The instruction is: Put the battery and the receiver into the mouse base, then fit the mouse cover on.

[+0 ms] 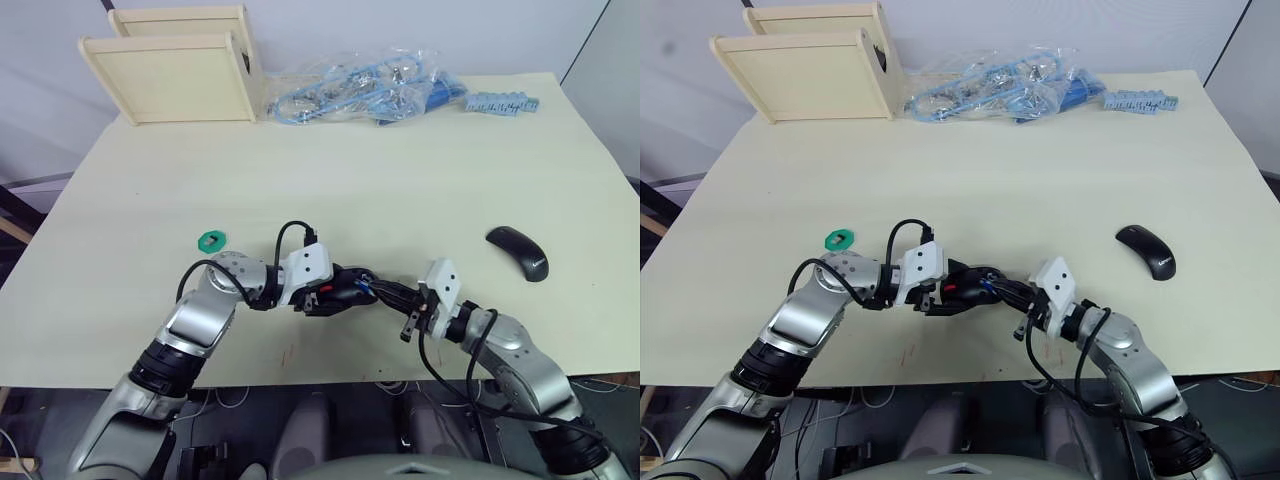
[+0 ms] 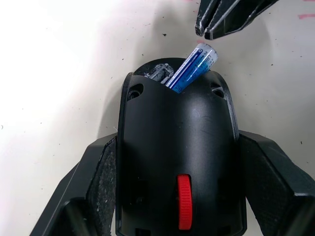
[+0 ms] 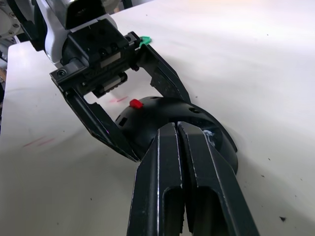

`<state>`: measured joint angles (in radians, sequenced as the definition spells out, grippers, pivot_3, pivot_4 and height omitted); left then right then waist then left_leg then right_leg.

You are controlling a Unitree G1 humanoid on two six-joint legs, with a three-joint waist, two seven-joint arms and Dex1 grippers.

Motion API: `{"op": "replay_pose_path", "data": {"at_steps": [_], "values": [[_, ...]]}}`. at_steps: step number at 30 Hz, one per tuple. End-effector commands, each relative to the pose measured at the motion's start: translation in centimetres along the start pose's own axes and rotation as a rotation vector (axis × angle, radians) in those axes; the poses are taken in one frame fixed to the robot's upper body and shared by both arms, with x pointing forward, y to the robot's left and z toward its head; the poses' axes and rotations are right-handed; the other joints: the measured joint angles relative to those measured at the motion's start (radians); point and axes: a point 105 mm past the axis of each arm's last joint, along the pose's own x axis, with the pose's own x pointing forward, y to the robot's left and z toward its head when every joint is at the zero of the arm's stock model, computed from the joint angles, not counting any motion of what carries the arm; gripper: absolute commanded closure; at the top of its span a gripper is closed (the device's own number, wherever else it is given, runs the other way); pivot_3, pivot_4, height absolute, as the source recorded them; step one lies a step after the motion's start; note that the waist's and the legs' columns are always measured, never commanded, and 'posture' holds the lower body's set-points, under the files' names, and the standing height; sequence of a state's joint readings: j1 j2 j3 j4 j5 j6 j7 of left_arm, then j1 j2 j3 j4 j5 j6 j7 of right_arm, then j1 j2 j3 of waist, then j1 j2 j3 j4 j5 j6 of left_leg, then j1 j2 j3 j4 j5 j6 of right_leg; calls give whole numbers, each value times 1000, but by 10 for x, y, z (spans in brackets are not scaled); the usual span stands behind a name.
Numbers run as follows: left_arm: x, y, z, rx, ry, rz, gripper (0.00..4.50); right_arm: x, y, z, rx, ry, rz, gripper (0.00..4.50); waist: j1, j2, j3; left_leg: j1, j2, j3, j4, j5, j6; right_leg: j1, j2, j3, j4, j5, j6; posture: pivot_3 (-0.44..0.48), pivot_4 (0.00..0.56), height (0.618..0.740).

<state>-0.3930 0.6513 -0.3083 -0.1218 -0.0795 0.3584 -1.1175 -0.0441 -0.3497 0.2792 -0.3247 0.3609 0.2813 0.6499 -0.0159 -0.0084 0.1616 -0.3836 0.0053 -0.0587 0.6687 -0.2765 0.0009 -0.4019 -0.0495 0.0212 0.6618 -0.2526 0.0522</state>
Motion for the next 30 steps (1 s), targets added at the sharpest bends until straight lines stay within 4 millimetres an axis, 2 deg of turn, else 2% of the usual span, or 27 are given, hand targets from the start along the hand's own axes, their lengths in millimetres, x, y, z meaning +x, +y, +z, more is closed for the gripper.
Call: {"op": "replay_pose_path", "data": {"at_steps": [1, 10, 16, 30], "values": [[5, -9, -12, -27, 41, -45, 1524, 0, 3, 5, -12, -40, 7, 4418, 0, 0, 0, 0, 0, 0, 0, 0, 0, 0, 0, 0, 0, 0, 0, 0, 150, 740], [4, -11, -12, -28, 40, -45, 1524, 3, 1, -2, 1, -35, -7, 4418, 0, 0, 0, 0, 0, 0, 0, 0, 0, 0, 0, 0, 0, 0, 0, 0, 150, 740], [4, -11, -11, -28, 40, -45, 1524, 6, -8, -9, 21, -26, -43, 4418, 0, 0, 0, 1, 0, 0, 0, 0, 0, 0, 0, 0, 0, 0, 0, 0, 150, 740], [5, -11, -10, -33, 38, -43, 1524, 11, 0, -49, 59, 150, -8, 4418, -3, 0, -1, 3, 0, 0, 0, 0, 0, 2, 0, 1, 1, 0, 0, 0, 150, 740]]}}
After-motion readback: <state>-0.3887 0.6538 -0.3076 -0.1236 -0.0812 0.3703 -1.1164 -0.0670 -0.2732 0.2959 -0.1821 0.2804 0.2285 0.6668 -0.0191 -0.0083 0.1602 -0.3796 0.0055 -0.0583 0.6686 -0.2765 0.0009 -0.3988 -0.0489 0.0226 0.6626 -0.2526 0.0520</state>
